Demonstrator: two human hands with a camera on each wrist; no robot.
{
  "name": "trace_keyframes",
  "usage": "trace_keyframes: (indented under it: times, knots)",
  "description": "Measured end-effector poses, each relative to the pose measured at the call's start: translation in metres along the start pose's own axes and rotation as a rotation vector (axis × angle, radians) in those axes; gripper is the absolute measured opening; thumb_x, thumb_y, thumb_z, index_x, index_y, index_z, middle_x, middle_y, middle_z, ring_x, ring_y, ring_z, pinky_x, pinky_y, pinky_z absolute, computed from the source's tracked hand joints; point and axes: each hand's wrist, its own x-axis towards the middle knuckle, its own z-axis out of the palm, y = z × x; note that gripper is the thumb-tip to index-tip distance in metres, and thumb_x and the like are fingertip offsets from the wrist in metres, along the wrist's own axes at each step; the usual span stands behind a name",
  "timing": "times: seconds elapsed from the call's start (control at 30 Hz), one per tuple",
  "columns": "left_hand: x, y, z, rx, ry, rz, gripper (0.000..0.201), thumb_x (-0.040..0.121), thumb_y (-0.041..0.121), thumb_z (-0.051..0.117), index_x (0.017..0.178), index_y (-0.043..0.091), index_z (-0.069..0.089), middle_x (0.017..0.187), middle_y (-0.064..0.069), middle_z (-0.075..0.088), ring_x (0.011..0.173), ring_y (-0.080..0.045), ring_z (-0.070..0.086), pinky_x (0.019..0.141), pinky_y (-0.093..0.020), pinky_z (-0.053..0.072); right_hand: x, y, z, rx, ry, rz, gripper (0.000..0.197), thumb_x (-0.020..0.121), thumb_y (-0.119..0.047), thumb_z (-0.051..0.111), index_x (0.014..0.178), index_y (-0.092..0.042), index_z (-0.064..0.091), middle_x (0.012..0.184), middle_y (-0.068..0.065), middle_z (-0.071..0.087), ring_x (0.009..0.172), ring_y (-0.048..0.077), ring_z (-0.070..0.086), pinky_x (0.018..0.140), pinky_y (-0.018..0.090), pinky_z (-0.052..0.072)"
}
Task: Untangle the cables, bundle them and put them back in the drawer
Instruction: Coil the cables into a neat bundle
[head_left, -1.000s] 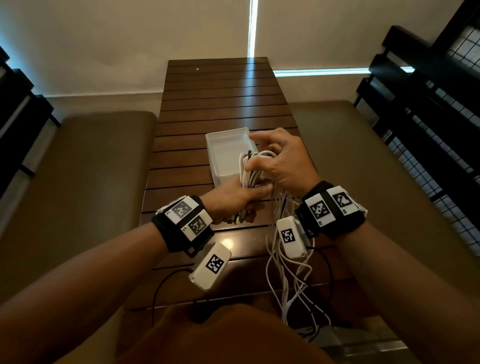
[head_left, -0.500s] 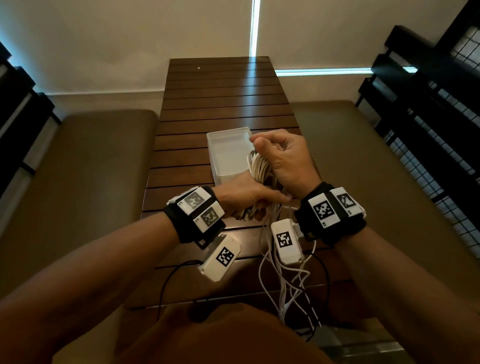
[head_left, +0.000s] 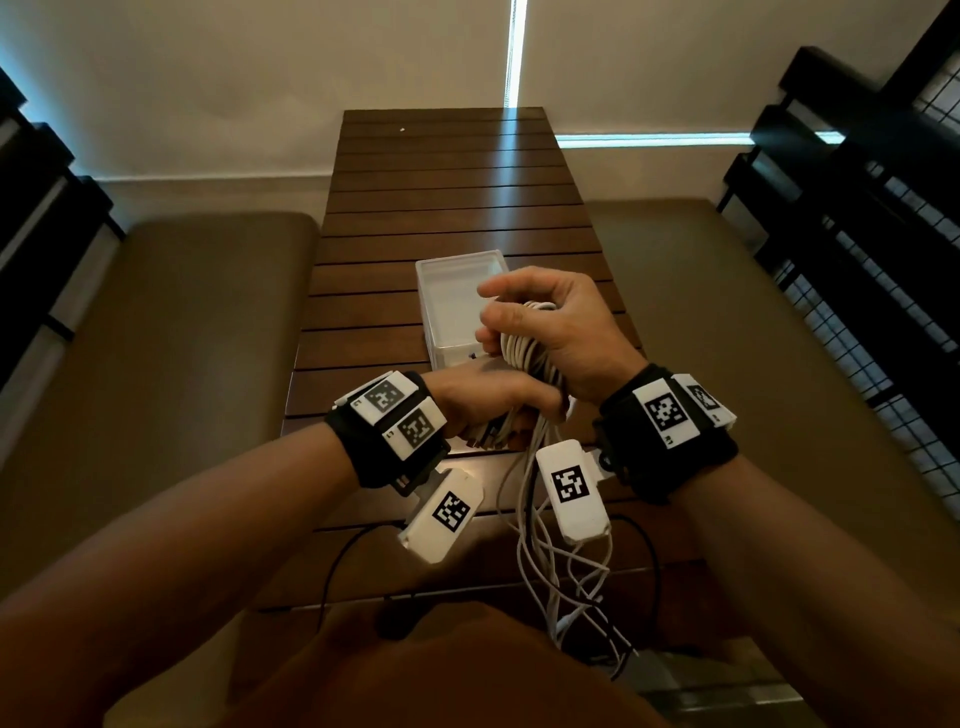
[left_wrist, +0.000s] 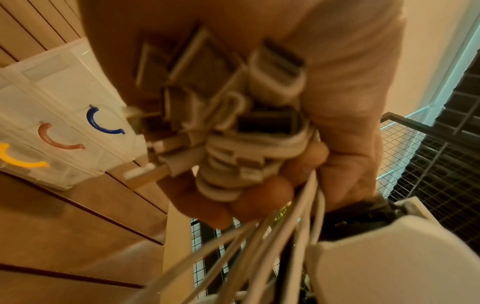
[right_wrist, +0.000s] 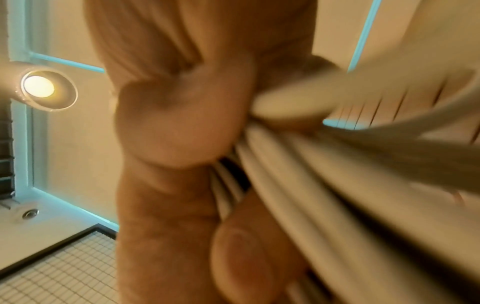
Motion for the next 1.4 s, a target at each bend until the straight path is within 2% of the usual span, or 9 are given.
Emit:
trace_keyframes:
  times: [0.13,0.3,0.47,0.7,0.97,1.07,1.2,1.33,1.4]
  knots:
    - [0.001,0.002,-0.005,0.039,-0.036,0.011,0.006,0.083,0.004,0.062,0.078,0.002,0.061,0.063,-0.007,0.057,0.051,-0.016,0.056,0.052,-0.024,0.048,0.0,-0.001,0.0,0.11,-0.025,-0.006,0.026,0.074,-0.014,0.069,0.1,-0.013,0.066,0.081,0.006,0.067,0.077,0.022,0.067,0.07,0.034,0.056]
    - [0.003,-0.003,0.0,-0.009,-0.044,-0.044,0.014,0.064,0.014,0.064,0.075,0.006,0.061,0.067,-0.009,0.055,0.054,-0.018,0.054,0.052,-0.023,0.047,0.0,0.003,0.011,0.139,0.043,-0.017,0.007,0.09,-0.018,0.061,0.086,-0.012,0.059,0.054,-0.001,0.051,0.047,0.017,0.05,0.05,0.03,0.047]
    - [0.006,-0.012,-0.003,-0.022,-0.073,-0.047,0.013,0.085,0.001,0.06,0.075,0.008,0.066,0.065,-0.005,0.065,0.055,-0.015,0.061,0.054,-0.022,0.049,0.001,0.009,0.02,0.107,0.126,-0.019,0.02,0.098,-0.021,0.052,0.08,-0.014,0.055,0.048,0.001,0.041,0.037,0.016,0.037,0.042,0.025,0.036]
    - [0.0,-0.012,-0.018,-0.024,-0.086,0.135,0.022,0.078,0.019,0.074,0.097,0.018,0.065,0.095,0.002,0.069,0.092,-0.011,0.065,0.085,-0.028,0.048,0.003,0.004,0.018,0.016,0.153,-0.099,0.018,0.099,-0.017,0.051,0.081,-0.015,0.052,0.047,0.002,0.038,0.035,0.016,0.034,0.038,0.025,0.034]
    - [0.003,-0.005,-0.012,-0.154,-0.056,0.308,0.021,0.067,-0.007,0.059,0.073,0.01,0.07,0.073,-0.001,0.071,0.072,-0.012,0.068,0.069,-0.022,0.055,0.006,-0.007,0.025,0.122,0.046,-0.099,0.039,0.104,-0.034,0.033,0.076,-0.01,0.046,0.045,0.002,0.035,0.034,0.015,0.03,0.039,0.025,0.026]
    - [0.006,-0.009,-0.004,-0.123,0.077,0.381,0.023,0.065,-0.006,0.062,0.086,0.004,0.06,0.075,-0.004,0.067,0.071,-0.013,0.067,0.068,-0.025,0.054,0.006,-0.009,0.023,0.112,0.067,-0.079,0.046,0.104,-0.041,0.027,0.075,-0.01,0.045,0.042,0.004,0.035,0.033,0.018,0.028,0.04,0.024,0.026]
    - [0.01,-0.01,-0.003,-0.15,0.269,0.557,0.074,0.067,-0.017,0.068,0.127,0.016,0.039,0.091,-0.008,0.063,0.08,-0.015,0.068,0.069,-0.028,0.056,0.011,-0.016,0.022,0.076,0.153,-0.162,0.038,0.105,-0.03,0.03,0.077,-0.008,0.044,0.045,0.003,0.036,0.032,0.015,0.033,0.035,0.021,0.03]
    - [0.002,0.003,-0.009,-0.229,0.06,0.352,0.025,0.065,-0.009,0.059,0.086,0.004,0.062,0.073,-0.006,0.07,0.069,-0.017,0.069,0.065,-0.026,0.056,0.015,-0.016,0.026,0.122,0.155,-0.13,0.03,0.105,-0.025,0.035,0.082,-0.008,0.047,0.046,0.004,0.038,0.035,0.018,0.034,0.04,0.024,0.032]
    - [0.001,0.001,-0.011,-0.273,-0.003,0.252,0.018,0.067,-0.005,0.056,0.073,0.006,0.069,0.072,-0.008,0.071,0.067,-0.019,0.07,0.063,-0.026,0.056,0.014,-0.014,0.026,0.096,0.149,-0.13,0.025,0.104,-0.022,0.036,0.09,-0.008,0.051,0.047,0.004,0.04,0.037,0.02,0.036,0.042,0.025,0.035]
